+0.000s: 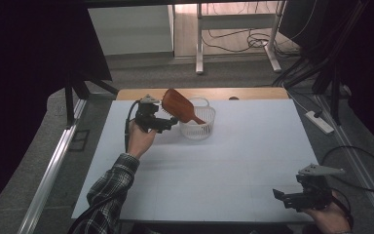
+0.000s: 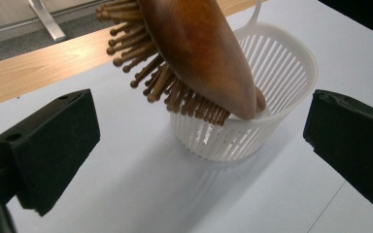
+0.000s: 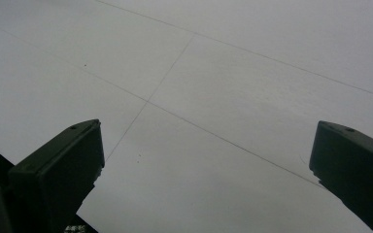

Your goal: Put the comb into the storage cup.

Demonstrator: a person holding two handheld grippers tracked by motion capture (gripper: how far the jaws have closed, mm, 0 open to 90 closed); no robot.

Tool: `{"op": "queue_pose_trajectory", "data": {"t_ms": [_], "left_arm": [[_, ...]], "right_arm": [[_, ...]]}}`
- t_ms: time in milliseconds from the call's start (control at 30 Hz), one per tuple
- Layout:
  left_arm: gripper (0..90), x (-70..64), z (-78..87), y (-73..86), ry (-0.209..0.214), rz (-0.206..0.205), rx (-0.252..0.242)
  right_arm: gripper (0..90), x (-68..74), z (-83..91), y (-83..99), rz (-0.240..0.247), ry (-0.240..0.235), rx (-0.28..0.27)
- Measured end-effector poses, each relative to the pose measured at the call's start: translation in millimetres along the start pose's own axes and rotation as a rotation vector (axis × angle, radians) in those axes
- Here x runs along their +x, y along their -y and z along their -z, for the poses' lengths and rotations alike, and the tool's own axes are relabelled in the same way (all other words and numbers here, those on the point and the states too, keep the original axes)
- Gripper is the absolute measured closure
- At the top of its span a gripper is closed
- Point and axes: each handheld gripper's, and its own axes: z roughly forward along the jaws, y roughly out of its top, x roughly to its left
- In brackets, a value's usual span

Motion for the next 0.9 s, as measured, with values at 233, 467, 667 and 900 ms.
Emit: {"op": "queue_pose_trajectory", "data": {"t_ms": [233,467,667,900], "left_arm": [[0.7,2.3,0.0,5.7,-0.01,-0.019,0.0],[0.5,2.8,-3.0,11.2,0.035,-0.022,0.011],[0.0,0.2,-1.5,15.0,0.044,-0.019,0.012],[0.0,-1.8,1.1,17.0,0.048,-0.02,0.004]], "right_arm": [[0.0,-0.9,0.9,0.2,-0.009,0.003,-0.008],[0.0,-0.3,2.1,0.9,-0.005,0.007,-0.02],[0.0,0.6,2.2,1.1,-0.002,0.019,-0.017],[0.0,2.0,1.7,1.1,0.01,0.02,-0.012]]}}
